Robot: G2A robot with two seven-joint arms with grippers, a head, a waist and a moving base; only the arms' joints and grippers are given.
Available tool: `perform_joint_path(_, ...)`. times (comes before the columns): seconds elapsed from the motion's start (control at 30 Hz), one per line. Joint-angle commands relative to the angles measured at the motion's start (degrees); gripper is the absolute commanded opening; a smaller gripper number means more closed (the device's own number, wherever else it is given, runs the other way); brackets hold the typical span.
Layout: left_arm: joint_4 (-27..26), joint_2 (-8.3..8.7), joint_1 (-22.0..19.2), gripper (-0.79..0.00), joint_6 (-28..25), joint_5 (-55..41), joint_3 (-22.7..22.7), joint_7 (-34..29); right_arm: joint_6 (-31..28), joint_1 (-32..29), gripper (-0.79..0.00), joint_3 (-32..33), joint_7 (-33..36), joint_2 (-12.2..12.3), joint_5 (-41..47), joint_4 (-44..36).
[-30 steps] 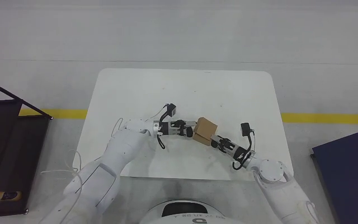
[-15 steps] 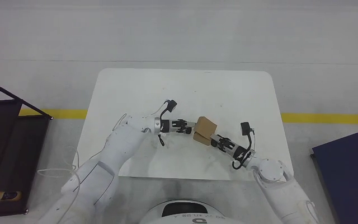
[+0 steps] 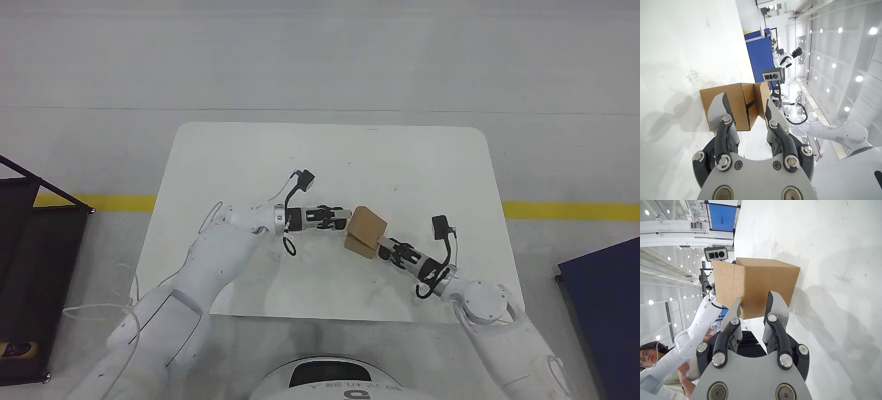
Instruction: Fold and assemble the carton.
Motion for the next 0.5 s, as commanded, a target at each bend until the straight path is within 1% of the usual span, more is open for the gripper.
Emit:
perform_joint_path(0.0,-0.6,0.0,0.1,-0.419,0.1,0.5,0.4,-0.1,0.0,0.2,-0.499,-0.2,0.1,0.0,0.0,0.1)
perform_joint_path(0.13,-1.0,-0.11,0.2,-0.416,0.4,1.0,0.9,-0.4,0.1,0.6,-0.496,-0.7,0.0,-0.1,0.1,0.2)
perform_joint_path(0.47,1.0,-0.52,-0.4,-0.428,0.8,0.6,1.2,-0.7,0.2,1.3,-0.493,-1.0,0.0,-0.1,-0.1,0.6)
